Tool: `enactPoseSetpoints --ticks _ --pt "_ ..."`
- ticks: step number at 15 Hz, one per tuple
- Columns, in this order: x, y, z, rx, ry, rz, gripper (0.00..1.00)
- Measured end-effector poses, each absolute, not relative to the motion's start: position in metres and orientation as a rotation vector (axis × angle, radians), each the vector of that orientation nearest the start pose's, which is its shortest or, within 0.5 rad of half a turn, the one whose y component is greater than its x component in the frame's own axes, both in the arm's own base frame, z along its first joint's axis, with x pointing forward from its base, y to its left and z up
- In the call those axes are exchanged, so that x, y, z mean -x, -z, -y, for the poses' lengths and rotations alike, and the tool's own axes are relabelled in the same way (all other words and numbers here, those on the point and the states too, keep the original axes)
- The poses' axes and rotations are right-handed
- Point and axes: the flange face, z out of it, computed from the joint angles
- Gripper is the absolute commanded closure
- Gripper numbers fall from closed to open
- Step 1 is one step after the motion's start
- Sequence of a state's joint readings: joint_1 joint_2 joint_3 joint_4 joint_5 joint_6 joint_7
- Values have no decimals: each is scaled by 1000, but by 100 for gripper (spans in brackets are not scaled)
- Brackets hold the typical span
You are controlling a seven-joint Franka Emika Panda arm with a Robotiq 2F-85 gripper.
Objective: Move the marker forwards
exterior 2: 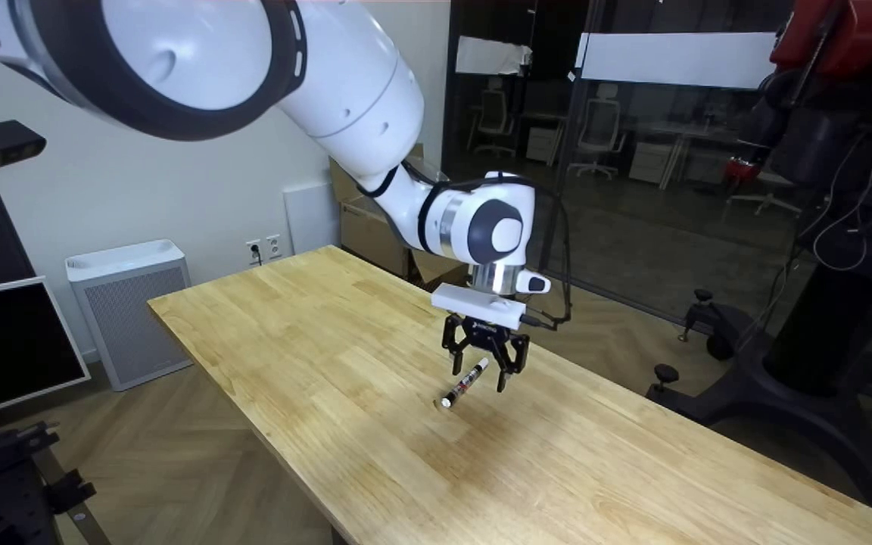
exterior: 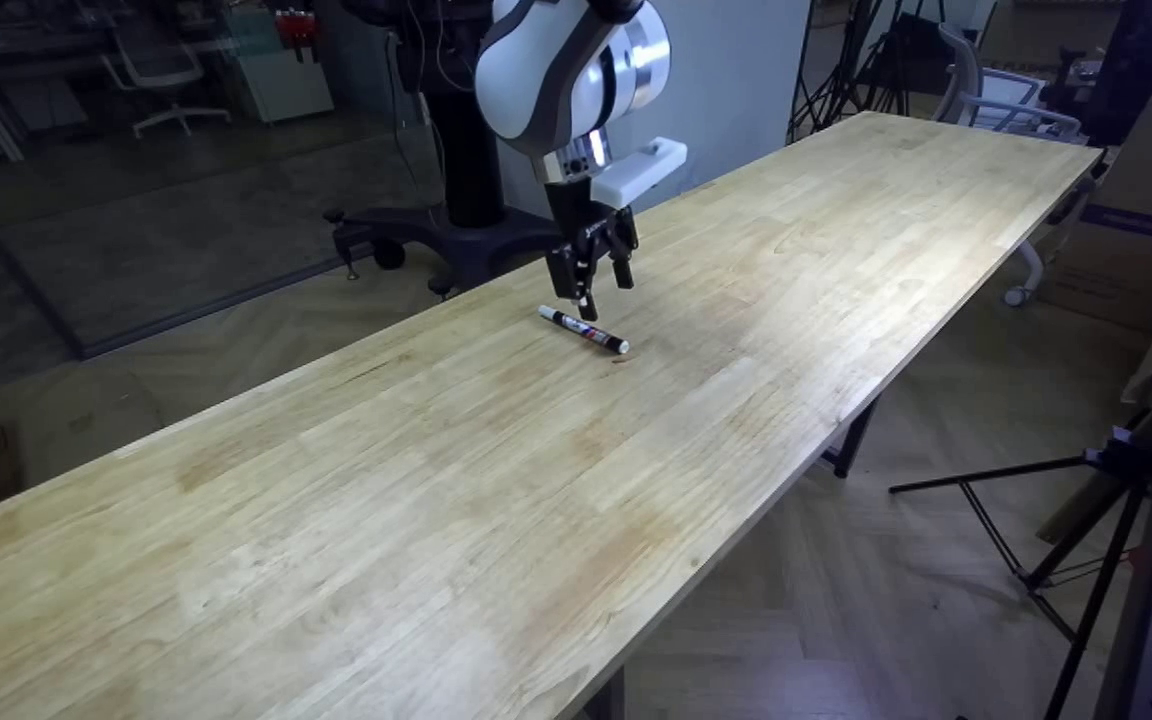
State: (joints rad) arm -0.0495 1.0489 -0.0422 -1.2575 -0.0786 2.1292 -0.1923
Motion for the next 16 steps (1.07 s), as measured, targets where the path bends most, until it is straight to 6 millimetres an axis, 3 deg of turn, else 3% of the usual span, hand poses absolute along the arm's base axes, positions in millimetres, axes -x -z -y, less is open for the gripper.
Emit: enactPoseSetpoints --ticks 3,10,11,12,16 --pt "-724 -110 55 3197 -273 188 0" --pt "-724 -104 45 3159 -256 52 0" --pt "-723 -103 46 3155 -259 42 7" --pt "-723 -101 47 3152 -262 33 26" --pt "-720 -92 51 3137 -278 5 53"
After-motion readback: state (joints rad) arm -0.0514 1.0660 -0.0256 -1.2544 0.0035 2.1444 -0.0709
